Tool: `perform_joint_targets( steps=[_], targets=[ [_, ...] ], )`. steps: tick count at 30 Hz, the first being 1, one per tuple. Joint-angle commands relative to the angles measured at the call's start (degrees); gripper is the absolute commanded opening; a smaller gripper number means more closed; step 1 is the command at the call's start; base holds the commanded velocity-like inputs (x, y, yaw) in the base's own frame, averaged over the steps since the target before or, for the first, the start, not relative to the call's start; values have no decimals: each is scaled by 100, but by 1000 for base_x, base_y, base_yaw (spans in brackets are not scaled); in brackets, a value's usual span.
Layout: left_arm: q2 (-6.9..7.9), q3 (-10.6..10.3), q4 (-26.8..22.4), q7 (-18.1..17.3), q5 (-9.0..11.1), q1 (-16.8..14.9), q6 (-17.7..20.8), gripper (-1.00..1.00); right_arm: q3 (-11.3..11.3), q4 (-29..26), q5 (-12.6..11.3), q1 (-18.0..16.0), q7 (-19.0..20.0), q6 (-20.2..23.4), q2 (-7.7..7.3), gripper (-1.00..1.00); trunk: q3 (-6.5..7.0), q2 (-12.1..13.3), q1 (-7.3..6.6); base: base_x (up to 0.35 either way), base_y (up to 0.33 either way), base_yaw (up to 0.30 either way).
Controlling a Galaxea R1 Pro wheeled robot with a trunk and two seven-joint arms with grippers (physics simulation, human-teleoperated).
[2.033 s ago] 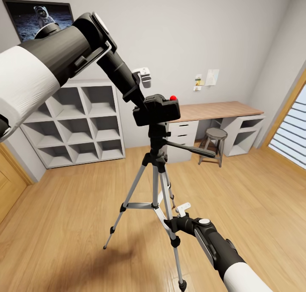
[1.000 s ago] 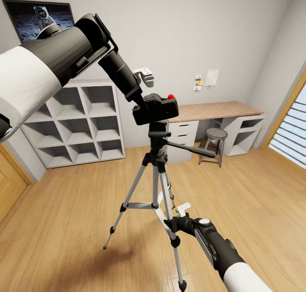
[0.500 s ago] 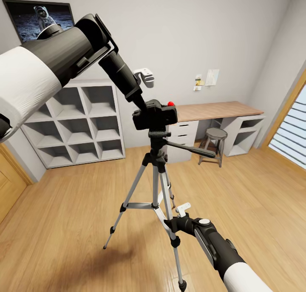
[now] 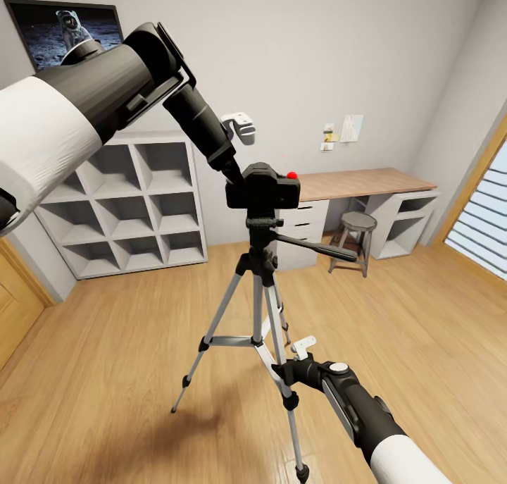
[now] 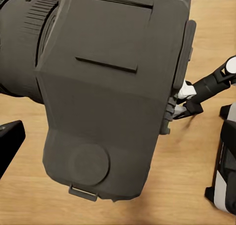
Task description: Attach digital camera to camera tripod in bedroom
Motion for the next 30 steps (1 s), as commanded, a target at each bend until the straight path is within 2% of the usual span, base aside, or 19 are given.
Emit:
perform_joint_targets(
  steps=[1, 7, 10, 12, 14, 15, 16, 22, 24, 27, 30],
  targets=[
    [8, -35, -6, 0, 51, -15, 60, 100, 2, 3, 175, -3, -15, -1, 1, -100, -9, -6, 2, 0, 0, 0],
    [71, 108, 73, 204, 64, -14, 148, 100, 2, 3, 171, -3, -15, -1, 1, -100, -9, -6, 2, 0, 0, 0],
    [276, 418, 102, 591, 73, -15, 445, 100, 2, 3, 170, -3, -14, -1, 1, -100, -9, -6, 2, 0, 0, 0],
    [604, 833, 119, 1012, 102, -14, 840, 100, 2, 3, 169, -3, -14, -1, 1, -100, -9, -6, 2, 0, 0, 0],
    [1018, 1188, 193, 1364, 152, -13, 1067, 100, 0, 3, 166, -3, -14, -6, 1, -100, -9, -6, 2, 0, 0, 0],
    [1111, 1242, 225, 1418, 166, -12, 1096, 100, 1, 3, 164, -3, -14, -7, 1, -100, -9, -6, 2, 0, 0, 0],
    [1275, 1320, 301, 1496, 186, -9, 1137, 100, -2, 3, 162, -3, -14, -8, 1, -100, -9, -6, 2, 0, 0, 0],
    [1856, 1445, 712, 1690, 201, 116, 1170, 100, -3, 3, 158, -3, -14, -9, 1, -100, -9, -6, 2, 0, 0, 0],
    [1927, 1450, 811, 1755, 197, 201, 1163, 100, -4, 3, 158, -3, -14, -10, -2, -100, -9, -6, 2, 0, 0, 0],
    [2001, 1455, 1067, 2030, 187, 488, 1155, 100, -3, 3, 158, -3, -14, -10, -2, -100, -9, -6, 2, 0, 0, 0],
    [2033, 1457, 1359, 2522, 176, 909, 1148, 100, 0, 3, 152, -3, -14, -10, 0, -100, -9, -6, 2, 0, 0, 0]
  ],
)
